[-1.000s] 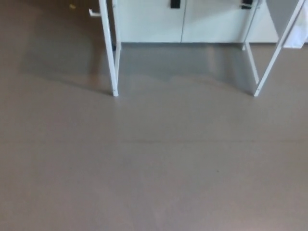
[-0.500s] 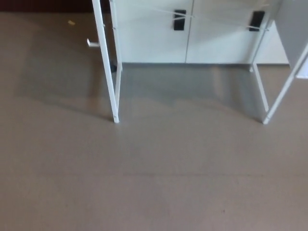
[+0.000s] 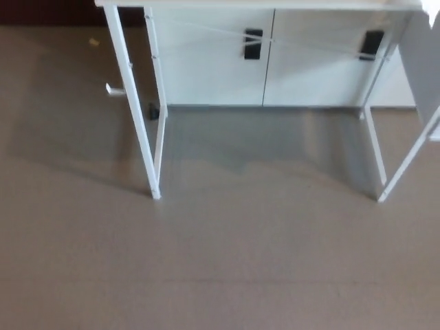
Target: The robot walks towards a desk on which a file tray is kept in the middle and a toilet paper roll is kept on its right. The robot uses its right hand to hook on finger in the gap of the roll and grabs it, lifts it and places it on the tray.
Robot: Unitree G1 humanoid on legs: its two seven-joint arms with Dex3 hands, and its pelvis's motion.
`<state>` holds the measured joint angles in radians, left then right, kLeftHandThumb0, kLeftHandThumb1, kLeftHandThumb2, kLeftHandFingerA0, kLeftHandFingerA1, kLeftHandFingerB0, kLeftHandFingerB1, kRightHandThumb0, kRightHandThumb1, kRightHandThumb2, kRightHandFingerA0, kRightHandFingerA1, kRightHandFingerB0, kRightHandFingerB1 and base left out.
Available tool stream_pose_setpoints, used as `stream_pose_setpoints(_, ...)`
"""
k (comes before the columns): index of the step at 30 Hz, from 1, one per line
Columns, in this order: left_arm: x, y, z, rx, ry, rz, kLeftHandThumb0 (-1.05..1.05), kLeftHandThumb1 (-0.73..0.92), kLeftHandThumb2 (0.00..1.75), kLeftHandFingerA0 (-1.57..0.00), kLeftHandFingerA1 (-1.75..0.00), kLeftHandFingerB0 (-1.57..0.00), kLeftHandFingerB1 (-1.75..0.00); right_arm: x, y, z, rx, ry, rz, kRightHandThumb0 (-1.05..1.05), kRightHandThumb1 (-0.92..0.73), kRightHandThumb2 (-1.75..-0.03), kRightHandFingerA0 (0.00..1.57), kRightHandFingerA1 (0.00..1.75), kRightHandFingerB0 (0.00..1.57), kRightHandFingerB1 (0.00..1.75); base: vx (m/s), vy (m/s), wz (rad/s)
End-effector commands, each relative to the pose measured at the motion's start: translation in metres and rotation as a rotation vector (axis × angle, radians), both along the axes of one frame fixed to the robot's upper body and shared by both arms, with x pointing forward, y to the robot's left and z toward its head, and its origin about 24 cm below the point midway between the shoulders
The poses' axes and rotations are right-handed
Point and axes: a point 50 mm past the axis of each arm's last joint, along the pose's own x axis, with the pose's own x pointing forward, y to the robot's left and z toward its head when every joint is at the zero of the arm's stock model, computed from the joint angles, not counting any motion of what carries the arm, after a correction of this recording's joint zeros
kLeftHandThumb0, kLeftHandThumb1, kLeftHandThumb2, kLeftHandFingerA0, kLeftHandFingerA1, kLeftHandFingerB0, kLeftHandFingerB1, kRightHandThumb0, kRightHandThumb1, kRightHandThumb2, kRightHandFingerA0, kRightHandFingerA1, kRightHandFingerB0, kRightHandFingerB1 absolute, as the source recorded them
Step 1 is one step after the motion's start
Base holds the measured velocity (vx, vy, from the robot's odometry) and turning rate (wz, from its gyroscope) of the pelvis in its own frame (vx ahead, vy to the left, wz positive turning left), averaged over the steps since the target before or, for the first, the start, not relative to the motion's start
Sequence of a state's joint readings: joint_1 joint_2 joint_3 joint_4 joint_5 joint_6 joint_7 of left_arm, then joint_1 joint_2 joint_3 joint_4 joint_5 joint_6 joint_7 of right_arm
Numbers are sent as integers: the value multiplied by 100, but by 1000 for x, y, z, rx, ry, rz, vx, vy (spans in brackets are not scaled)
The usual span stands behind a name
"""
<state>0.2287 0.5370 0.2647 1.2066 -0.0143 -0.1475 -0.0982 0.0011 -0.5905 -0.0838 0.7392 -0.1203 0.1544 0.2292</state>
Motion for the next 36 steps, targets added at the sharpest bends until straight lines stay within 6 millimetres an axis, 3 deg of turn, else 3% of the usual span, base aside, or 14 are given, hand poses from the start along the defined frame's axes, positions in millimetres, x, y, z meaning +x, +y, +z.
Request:
stream_pose_setpoints(1, -3, 3, 4, 16, -14, -3, -45, 82, 63, -41, -50, -34, -39, -3, -3, 1, -10, 15, -7, -51, -52, -85, 28, 54, 2, 25, 219, 63, 15)
stream_pose_setpoints(21, -5, 1, 2, 11, -13, 2, -45, 82, 63, -41, -50, -34, -39, -1, -4, 3, -15, 15, -3, -51, -52, -85, 28, 54, 2, 25, 156, -147, 1)
stream_pose_setpoints(36, -1, 2, 2, 11, -22, 2, -45, 82, 63, -41, -50, -34, -39, 2, -4, 4, -15, 7, -2, -51, -52, -85, 28, 54, 2, 25, 172, 30, 5)
